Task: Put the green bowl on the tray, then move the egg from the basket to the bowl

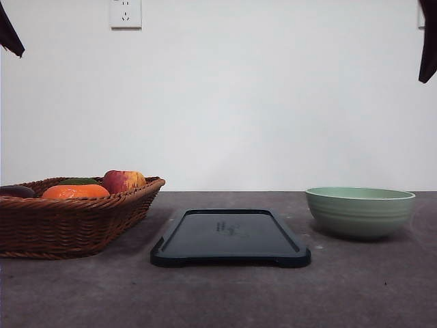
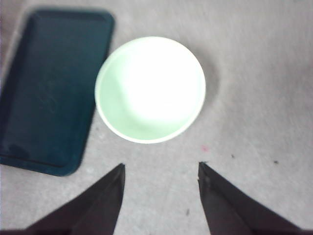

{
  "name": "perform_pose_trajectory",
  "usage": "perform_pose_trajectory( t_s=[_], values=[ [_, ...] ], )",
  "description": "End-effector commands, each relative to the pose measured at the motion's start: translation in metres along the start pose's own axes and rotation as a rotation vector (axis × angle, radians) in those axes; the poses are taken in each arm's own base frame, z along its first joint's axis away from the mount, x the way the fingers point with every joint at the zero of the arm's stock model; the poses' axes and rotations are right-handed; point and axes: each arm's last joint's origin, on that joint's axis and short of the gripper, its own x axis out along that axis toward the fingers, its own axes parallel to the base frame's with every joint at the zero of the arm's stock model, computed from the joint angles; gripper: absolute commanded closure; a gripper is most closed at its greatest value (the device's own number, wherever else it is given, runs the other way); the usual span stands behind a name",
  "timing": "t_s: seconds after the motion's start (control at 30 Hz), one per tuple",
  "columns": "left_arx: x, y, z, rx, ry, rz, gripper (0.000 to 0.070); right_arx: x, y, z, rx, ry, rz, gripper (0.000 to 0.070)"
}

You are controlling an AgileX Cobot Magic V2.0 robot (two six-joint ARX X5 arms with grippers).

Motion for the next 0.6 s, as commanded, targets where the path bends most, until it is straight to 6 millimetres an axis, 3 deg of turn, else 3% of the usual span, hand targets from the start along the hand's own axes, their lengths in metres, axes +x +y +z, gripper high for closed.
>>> perform_pose_trajectory(
  t_s=[0.0,0.27,0.57],
  values=[
    [-0.002,-0.001,0.006,0.014,-0.024,-0.007,0.0308,0.004,0.001,0.014,-0.015,0.016,-0.002,0.0404],
    [-0.002,-0.001,0.006,0.013,-0.024,-0.007,0.0309,0.049,-0.006,0.054,-0.041,0.129,-0.046,0.0404],
    [-0.002,-0.001,0.006,0.009,-0.024,-0.007,0.0309,0.110,-0.027,0.062,-0.030,0.233,-0.096,0.0404]
  ],
)
